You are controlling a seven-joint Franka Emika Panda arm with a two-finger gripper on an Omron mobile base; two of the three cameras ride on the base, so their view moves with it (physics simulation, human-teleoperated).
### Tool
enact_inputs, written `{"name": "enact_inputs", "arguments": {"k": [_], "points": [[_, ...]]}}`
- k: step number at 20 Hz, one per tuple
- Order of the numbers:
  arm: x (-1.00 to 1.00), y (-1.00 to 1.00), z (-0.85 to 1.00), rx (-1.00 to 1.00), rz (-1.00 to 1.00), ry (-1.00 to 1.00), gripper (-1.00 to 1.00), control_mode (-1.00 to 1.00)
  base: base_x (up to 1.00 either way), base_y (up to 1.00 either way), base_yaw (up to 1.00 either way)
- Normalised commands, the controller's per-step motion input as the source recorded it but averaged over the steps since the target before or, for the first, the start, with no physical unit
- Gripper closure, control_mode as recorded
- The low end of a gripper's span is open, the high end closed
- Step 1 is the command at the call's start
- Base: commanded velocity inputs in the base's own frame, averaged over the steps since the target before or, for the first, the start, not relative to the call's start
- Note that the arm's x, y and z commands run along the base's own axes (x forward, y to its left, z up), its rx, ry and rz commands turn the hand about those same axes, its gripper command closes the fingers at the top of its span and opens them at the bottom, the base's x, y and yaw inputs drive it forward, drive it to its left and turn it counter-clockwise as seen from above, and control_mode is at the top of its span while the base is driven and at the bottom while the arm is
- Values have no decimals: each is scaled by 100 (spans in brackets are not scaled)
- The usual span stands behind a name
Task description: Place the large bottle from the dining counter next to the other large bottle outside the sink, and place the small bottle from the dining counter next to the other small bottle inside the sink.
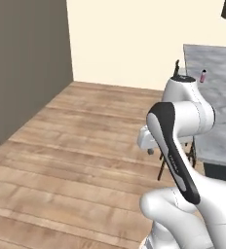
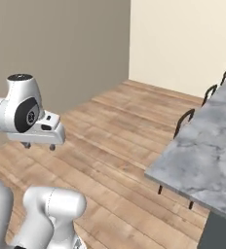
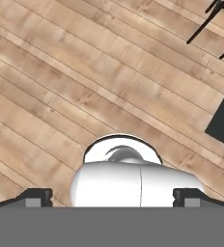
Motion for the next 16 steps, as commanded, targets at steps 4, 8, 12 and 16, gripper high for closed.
{"name": "enact_inputs", "arguments": {"k": [4,8,12,16], "points": [[0,0,0,0,0,0,-100,100,100,100,-46],[0,0,0,0,0,0,-100,100,100,100,-44],[0,0,0,0,0,0,-100,100,100,100,-43],[0,0,0,0,0,0,-100,100,100,100,-45]]}}
